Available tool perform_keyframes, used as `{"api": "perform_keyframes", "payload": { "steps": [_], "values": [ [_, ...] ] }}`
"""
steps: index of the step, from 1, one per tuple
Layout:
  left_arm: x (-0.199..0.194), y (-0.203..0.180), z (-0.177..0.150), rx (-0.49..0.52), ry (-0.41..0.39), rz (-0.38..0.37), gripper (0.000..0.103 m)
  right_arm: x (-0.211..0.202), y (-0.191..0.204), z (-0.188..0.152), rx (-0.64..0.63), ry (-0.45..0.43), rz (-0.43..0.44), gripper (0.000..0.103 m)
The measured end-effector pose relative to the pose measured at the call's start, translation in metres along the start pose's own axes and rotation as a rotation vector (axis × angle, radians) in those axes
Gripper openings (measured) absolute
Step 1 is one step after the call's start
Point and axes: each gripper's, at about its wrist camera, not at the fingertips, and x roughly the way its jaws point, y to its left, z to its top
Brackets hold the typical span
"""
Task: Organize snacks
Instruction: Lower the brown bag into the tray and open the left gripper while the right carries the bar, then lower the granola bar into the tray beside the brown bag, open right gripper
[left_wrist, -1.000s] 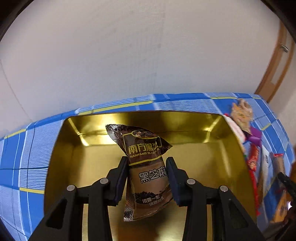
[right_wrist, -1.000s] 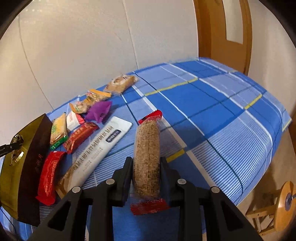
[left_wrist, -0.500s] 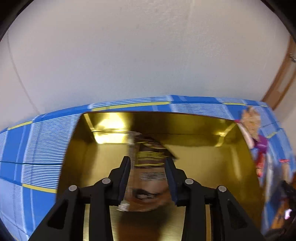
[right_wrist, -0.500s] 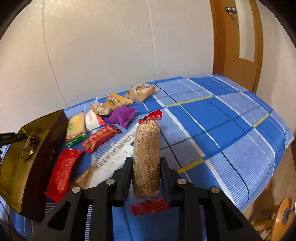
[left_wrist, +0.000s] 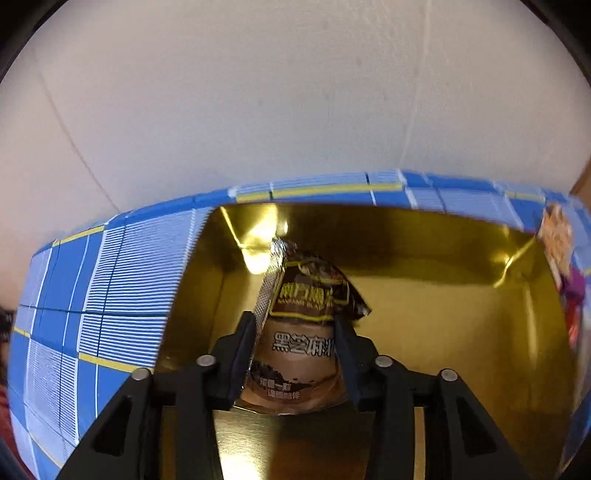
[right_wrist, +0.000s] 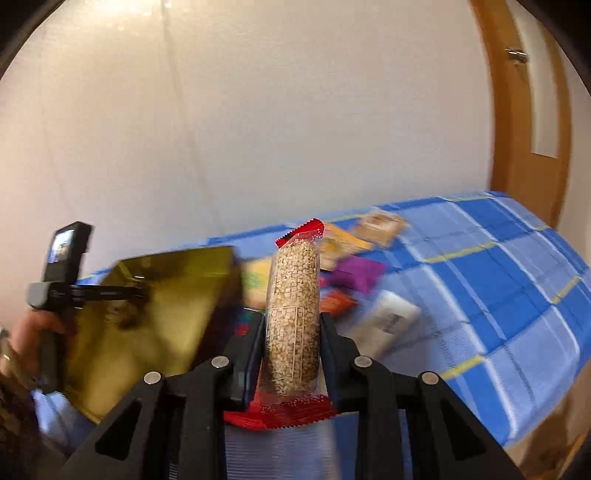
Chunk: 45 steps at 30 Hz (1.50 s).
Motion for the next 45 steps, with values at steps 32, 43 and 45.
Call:
{"api": "perform_keyframes", "payload": {
  "steps": [32,43,45],
  "values": [
    [-0.014,0.04,0.0,-0.198,-0.022,-0.156,0.084,0.191,0.158,0.029,0.043,0.398,0.14,0.037],
    [-0.016,0.024,0.001,-0.17,-0.031,-0.176,0.084,0.143,0.138,0.038,-0.077,0.312,0.056,0.037],
    [-0.018,0.02,0.001,-0.163,-0.038,-0.186,0.084,0.136,0.135,0.038,-0.087,0.307,0.048,0.037]
  ]
}}
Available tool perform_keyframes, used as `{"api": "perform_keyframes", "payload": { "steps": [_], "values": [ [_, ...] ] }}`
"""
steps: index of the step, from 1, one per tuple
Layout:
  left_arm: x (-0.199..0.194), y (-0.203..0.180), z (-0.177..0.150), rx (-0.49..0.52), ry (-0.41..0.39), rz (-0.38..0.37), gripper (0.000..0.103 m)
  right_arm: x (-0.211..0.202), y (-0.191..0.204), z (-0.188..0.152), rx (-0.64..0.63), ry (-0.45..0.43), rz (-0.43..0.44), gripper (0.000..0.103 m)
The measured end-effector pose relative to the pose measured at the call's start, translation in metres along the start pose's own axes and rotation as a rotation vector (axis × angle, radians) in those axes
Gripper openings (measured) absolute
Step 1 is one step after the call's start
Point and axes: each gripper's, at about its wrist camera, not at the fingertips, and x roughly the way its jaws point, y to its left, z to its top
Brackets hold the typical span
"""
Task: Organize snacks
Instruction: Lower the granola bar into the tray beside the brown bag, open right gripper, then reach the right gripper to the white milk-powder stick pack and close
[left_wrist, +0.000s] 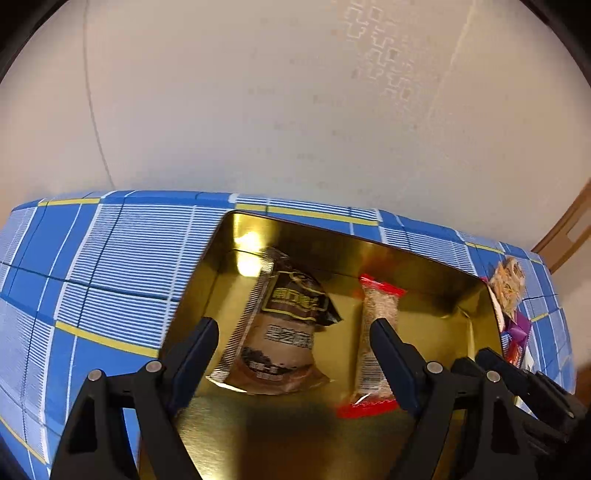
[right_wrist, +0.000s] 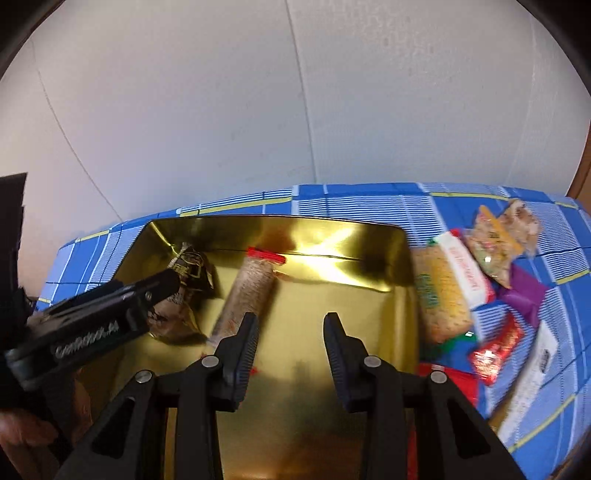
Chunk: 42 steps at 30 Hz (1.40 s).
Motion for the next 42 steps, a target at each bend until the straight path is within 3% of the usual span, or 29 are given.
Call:
{"api": "perform_keyframes", "payload": {
  "steps": [15,24,29,34,36,42],
  "values": [
    [-0.005,-0.048,-0.011,0.059,-0.018,-0.154,0.089,-0.06,-0.057,-0.028,-0.007,-0.095,-0.16,0.037],
    [-0.023,-0.095,-0.026,0.126,-0.063,-0.309,0.096,-0.083,-0.138,-0.062,0.11,-0.147,-0.309,0.037],
    [-0.033,-0.132,-0.039,0.222,-0.081,-0.372,0.098,-0.077,-0.195,-0.082,0.269,-0.131,-0.281,0.043],
    [-0.045,-0.169,-0.056,0.357,-0.128,-0.404,0.099,-0.056,-0.212,-0.089,0.383,-0.065,-0.157,0.05],
    [-0.045,-0.177,-0.062,0.392,-0.132,-0.397,0.099,-0.05,-0.205,-0.087,0.369,-0.052,-0.136,0.05],
    [-0.044,-0.186,-0.072,0.427,-0.137,-0.389,0.099,-0.032,-0.177,-0.081,0.248,-0.013,-0.21,0.051]
  ]
}}
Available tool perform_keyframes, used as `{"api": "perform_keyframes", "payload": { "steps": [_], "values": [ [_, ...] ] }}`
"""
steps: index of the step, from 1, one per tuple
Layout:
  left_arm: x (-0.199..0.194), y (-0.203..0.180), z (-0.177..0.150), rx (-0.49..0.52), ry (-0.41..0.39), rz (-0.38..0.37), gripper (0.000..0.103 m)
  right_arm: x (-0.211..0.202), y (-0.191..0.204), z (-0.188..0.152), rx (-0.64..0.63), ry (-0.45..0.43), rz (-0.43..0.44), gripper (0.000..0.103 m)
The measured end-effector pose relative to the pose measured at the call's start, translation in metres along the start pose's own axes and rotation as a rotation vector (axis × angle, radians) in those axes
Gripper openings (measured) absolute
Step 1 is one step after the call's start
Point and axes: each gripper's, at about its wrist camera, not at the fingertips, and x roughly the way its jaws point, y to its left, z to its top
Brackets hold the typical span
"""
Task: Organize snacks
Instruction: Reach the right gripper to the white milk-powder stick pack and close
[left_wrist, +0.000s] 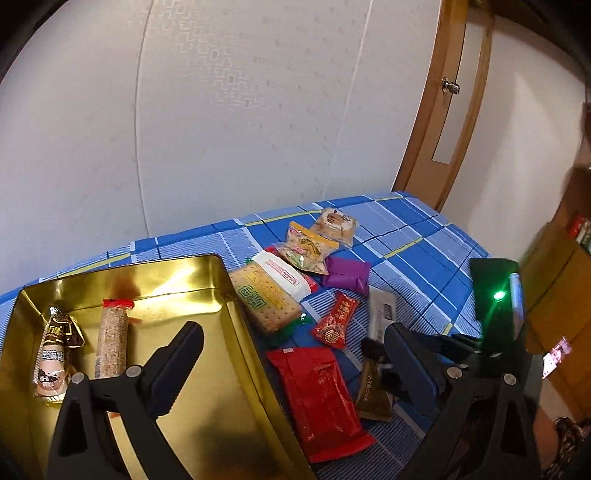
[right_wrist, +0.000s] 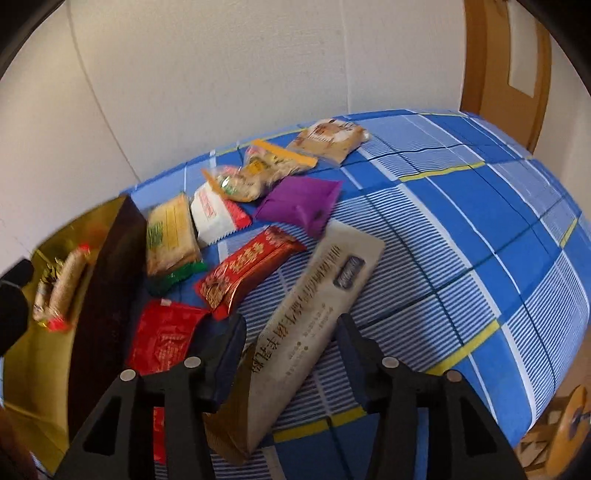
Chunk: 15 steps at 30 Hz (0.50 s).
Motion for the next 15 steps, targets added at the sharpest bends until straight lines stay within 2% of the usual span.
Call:
{"api": "perform_keyframes", "payload": {
  "steps": [4,7,15],
  "values": [
    [-0.003,-0.002,-0.002,0.004,-0.014,-0.004,0.1,0.004,0.007,-0.005,-0.088,0.004,-0.042,0.052],
    [-0.007,-0.007,-0.005,0.013,-0.028,-0.015,0.1,0.001,-0.003,-0.004,-0.063,0.013,-0.009,0.049],
    [-0.004,-0.022,-0.012,0.045,-0.032,-0.028,0.101,-0.004,-0.028,-0.005,-0.057,0.011,-0.022,0.043]
  ]
}}
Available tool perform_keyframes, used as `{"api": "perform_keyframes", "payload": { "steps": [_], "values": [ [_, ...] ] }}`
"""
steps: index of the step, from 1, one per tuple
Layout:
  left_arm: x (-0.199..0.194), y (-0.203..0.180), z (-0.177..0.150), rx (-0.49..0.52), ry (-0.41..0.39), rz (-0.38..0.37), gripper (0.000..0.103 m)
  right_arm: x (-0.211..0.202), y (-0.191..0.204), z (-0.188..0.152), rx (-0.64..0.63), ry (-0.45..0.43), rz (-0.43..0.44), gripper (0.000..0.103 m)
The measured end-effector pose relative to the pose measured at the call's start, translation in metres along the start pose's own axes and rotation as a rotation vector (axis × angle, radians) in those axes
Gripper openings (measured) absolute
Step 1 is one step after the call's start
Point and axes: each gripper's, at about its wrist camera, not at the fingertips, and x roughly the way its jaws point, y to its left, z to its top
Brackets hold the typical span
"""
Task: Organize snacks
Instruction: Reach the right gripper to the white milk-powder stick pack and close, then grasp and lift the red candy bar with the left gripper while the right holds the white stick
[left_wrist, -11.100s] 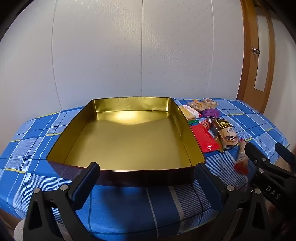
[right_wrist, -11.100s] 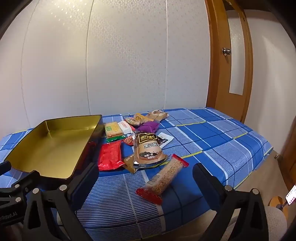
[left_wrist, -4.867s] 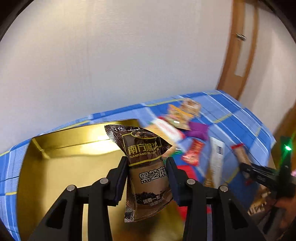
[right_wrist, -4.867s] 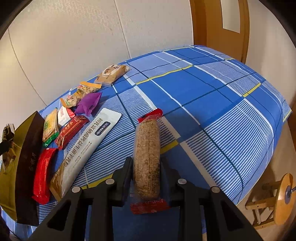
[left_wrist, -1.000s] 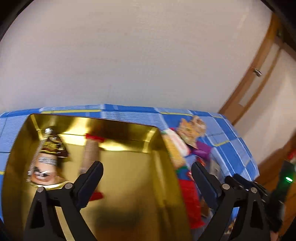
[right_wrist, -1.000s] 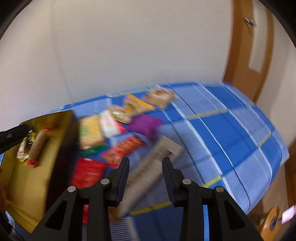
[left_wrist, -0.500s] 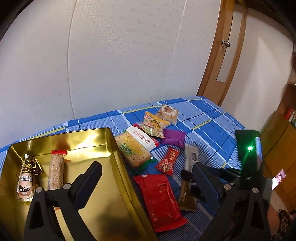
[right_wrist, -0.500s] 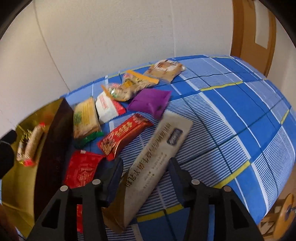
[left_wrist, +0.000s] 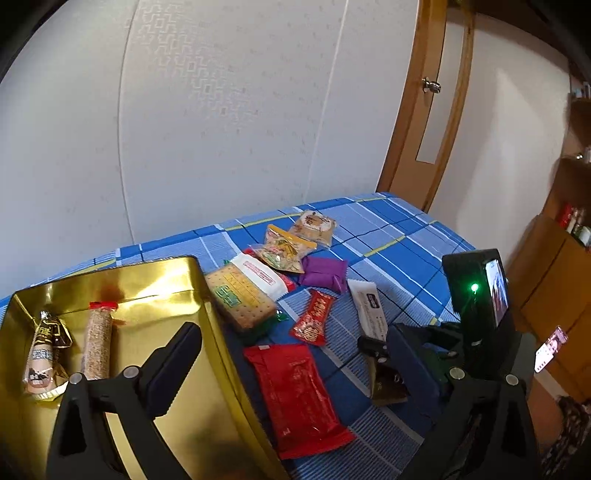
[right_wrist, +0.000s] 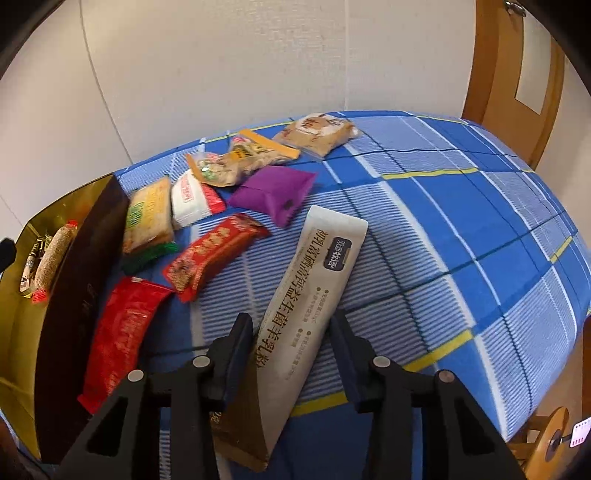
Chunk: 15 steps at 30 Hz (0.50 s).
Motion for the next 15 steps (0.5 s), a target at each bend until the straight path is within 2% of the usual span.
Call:
{"api": "perform_keyframes", "payload": {
  "steps": [5,9,15],
  "values": [
    [0.001,-0.009,-0.007,0.023,0.009,0.008,0.101,-0.003,-0.028,0.0,0.069,0.003,-0.012,0.042],
    [0.009,-0.022,-0.01,0.038,0.051,0.023,0.101,-0.005,-0.044,0.0,0.113,0.004,0.0,0.042],
    [0.029,-0.043,0.004,0.049,0.101,0.068,0.101,-0.008,-0.056,-0.001,0.157,0.017,-0.007,0.042]
  ]
}}
